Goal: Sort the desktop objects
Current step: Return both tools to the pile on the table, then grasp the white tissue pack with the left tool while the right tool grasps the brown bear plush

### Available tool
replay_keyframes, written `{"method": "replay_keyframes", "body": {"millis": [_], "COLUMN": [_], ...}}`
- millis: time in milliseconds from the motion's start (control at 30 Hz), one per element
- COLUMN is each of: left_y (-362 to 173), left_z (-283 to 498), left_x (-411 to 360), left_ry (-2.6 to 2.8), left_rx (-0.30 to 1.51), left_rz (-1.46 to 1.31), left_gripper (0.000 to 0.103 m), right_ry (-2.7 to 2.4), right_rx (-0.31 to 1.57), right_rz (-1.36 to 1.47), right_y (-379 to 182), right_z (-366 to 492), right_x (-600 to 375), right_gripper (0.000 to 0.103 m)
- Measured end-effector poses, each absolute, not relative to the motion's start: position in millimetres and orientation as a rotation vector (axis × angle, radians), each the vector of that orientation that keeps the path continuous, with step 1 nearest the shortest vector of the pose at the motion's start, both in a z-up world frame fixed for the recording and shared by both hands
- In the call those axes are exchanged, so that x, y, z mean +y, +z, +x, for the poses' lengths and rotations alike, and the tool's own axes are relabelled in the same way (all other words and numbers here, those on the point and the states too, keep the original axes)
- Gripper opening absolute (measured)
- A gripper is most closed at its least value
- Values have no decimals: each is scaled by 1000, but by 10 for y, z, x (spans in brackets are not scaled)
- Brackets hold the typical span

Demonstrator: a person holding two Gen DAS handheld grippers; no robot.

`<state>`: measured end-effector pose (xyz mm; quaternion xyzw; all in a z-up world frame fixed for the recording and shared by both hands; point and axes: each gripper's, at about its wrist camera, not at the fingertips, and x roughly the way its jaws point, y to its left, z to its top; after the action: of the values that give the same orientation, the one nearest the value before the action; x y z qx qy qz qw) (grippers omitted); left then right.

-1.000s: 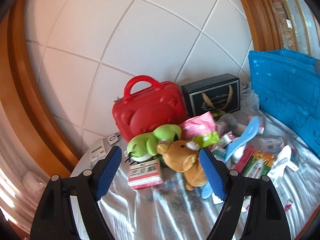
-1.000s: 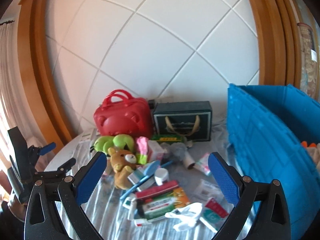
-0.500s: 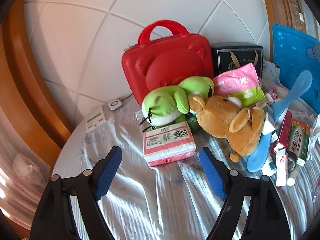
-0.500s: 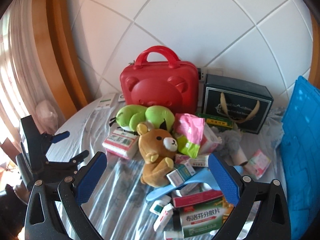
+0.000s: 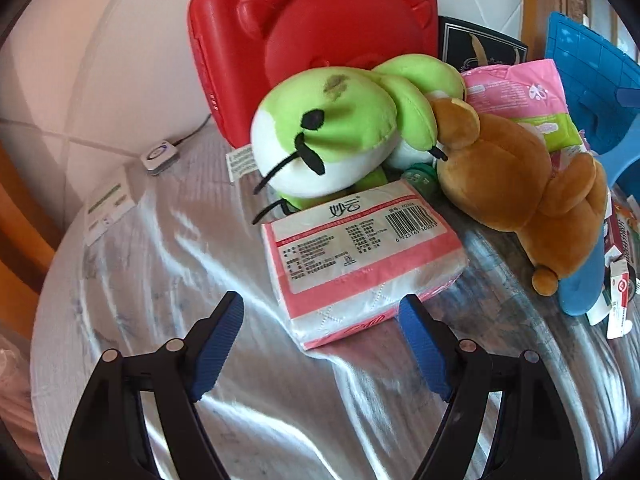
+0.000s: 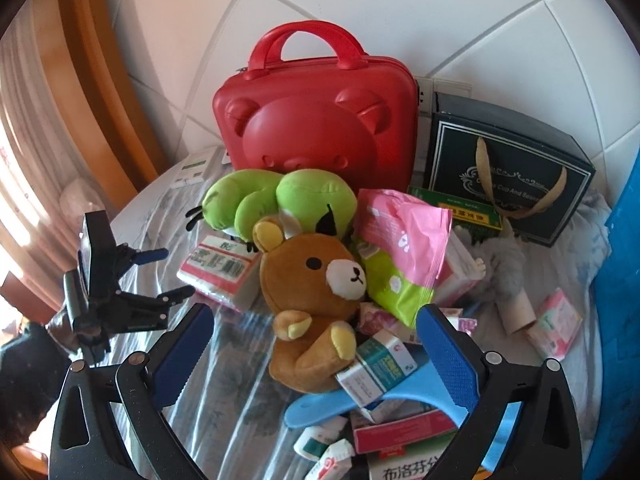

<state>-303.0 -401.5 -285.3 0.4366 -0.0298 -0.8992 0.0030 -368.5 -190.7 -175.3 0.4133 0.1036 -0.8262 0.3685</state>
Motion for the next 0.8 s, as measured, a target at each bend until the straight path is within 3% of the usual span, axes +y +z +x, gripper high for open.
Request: {"method": "replay_keyframes", "body": {"millis": [233, 467, 600, 800], "left_y": [-2840, -2633, -2721, -2814], "left_z": [-2985, -2767, -3094, -3350], "left_x": [-3600, -3518, -3731, -3773], "left_ry": [-3004, -3019, -2994, -3093], "left_rx": [32, -331, -349, -373], "left_rz": [1513, 1376, 1467, 1671], "left_gripper": [80, 81, 80, 81], "right_ry": [-2116, -2142, -2128, -2068], "right_rx": [283, 263, 247, 396], "right_rz": [1099, 1101, 1125, 1165], "right_y": [-1858, -1877, -1937, -2127], "right_z": [-3767, -3860, -3900, -3928], "right_x": [-1985, -1978, -2022, -2210], "right_gripper": [103, 103, 103, 103]}}
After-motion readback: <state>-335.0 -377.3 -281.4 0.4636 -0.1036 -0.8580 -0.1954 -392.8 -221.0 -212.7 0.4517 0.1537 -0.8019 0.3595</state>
